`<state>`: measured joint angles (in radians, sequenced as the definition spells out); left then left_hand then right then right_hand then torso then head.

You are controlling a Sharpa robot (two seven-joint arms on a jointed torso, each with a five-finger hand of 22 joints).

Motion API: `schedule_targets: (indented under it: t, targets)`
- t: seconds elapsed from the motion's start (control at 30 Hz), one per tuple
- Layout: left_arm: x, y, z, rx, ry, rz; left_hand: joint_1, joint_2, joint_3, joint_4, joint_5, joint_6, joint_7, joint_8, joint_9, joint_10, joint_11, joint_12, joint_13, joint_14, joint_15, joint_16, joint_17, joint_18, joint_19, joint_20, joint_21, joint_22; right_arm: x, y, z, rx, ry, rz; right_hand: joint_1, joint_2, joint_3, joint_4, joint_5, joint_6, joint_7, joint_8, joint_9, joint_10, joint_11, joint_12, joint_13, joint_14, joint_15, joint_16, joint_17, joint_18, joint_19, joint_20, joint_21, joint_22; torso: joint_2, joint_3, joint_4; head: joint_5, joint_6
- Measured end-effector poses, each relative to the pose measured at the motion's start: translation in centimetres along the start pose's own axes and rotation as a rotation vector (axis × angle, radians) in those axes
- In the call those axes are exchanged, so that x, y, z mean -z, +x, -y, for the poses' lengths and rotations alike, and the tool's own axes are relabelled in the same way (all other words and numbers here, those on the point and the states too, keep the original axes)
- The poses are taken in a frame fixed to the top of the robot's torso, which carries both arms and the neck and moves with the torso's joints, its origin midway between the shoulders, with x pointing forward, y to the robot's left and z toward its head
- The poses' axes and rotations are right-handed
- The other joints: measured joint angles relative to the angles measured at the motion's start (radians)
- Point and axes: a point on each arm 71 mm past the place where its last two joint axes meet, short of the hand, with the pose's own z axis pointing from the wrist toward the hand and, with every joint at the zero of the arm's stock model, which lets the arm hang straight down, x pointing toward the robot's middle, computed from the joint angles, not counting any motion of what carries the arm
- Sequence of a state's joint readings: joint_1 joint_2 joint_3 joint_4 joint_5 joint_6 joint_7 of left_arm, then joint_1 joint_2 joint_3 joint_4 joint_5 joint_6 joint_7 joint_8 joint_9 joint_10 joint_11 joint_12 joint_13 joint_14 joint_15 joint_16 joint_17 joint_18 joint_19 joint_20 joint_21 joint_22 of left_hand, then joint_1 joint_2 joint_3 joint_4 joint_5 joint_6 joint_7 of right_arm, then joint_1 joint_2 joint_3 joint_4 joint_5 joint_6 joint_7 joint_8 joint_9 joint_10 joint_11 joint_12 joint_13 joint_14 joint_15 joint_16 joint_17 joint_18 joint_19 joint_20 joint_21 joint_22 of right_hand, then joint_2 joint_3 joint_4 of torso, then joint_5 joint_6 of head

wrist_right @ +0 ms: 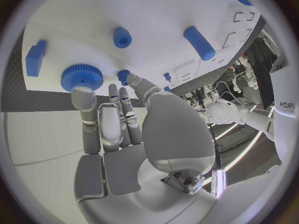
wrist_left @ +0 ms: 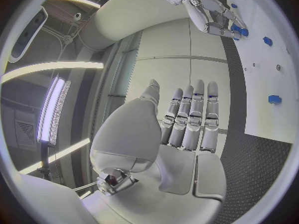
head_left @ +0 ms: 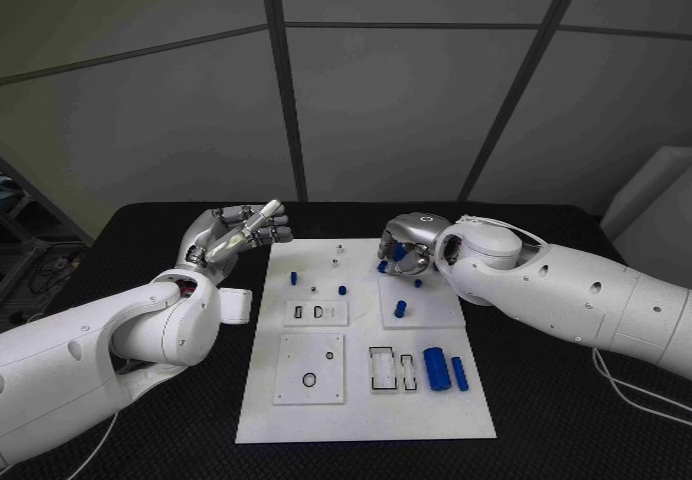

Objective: Assemble the parts on the task board

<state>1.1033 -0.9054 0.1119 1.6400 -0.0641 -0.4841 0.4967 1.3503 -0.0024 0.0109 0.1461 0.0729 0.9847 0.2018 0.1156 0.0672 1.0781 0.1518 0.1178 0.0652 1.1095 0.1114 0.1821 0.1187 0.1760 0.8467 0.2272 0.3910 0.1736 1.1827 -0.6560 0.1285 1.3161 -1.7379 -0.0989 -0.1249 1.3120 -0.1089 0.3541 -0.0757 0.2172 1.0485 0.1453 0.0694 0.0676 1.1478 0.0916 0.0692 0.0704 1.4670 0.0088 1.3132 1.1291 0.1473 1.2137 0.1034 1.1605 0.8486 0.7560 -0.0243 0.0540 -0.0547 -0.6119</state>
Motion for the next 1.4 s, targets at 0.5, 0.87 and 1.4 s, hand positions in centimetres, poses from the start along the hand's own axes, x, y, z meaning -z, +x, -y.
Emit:
schedule_targets:
  t: [0.5,0.87,1.4]
  targets:
    - [0.05,-0.04,0.01,0.001,-0.004,-0.003,0.000,0.000,0.000,0.000,0.000,0.000,0.000,0.000,-0.001,0.000,0.000,0.000,0.000,-0.001,0.001,0.000,0.000,0.000,0.000,0.000,0.000,0.000,-0.54,0.28,-0.10,-0.001,0.003,-0.018,0.004,0.004,0.022,0.003,-0.005,0.000,0.000,0.000,0.000,0.021,-0.004,0.000,0.000,0.000,0.000,0.009,0.004,0.000,0.000,0.000,0.011,0.013,0.003,0.0007,-0.0001,0.001,-0.007]
    - [0.06,-0.08,0.01,0.002,-0.006,-0.005,0.000,0.000,0.000,0.000,0.000,0.000,0.000,-0.004,-0.001,0.000,0.000,0.000,0.000,-0.001,0.001,-0.004,0.000,0.000,0.000,0.000,0.000,-0.001,-0.73,0.36,-0.17,-0.005,0.001,-0.024,0.019,0.019,0.070,0.005,-0.026,0.024,0.001,0.006,0.003,0.070,-0.013,0.007,0.003,0.000,0.000,0.029,0.021,-0.016,0.007,-0.007,0.045,0.053,0.003,0.0012,-0.0010,0.004,-0.012]
    - [0.11,-0.38,0.03,-0.002,-0.009,-0.001,0.000,0.000,0.000,0.000,0.000,0.000,0.000,-0.003,-0.001,-0.004,0.004,-0.004,0.000,-0.001,0.001,-0.004,0.000,0.000,0.000,0.000,0.000,-0.001,-0.43,-0.61,-0.82,-0.032,-0.028,0.094,0.044,0.033,0.114,-0.012,-0.054,0.073,-0.009,0.023,0.006,0.117,-0.026,0.014,0.013,0.000,-0.014,0.044,0.037,-0.016,0.024,-0.016,0.089,0.116,0.004,0.0012,-0.0018,0.008,-0.009]
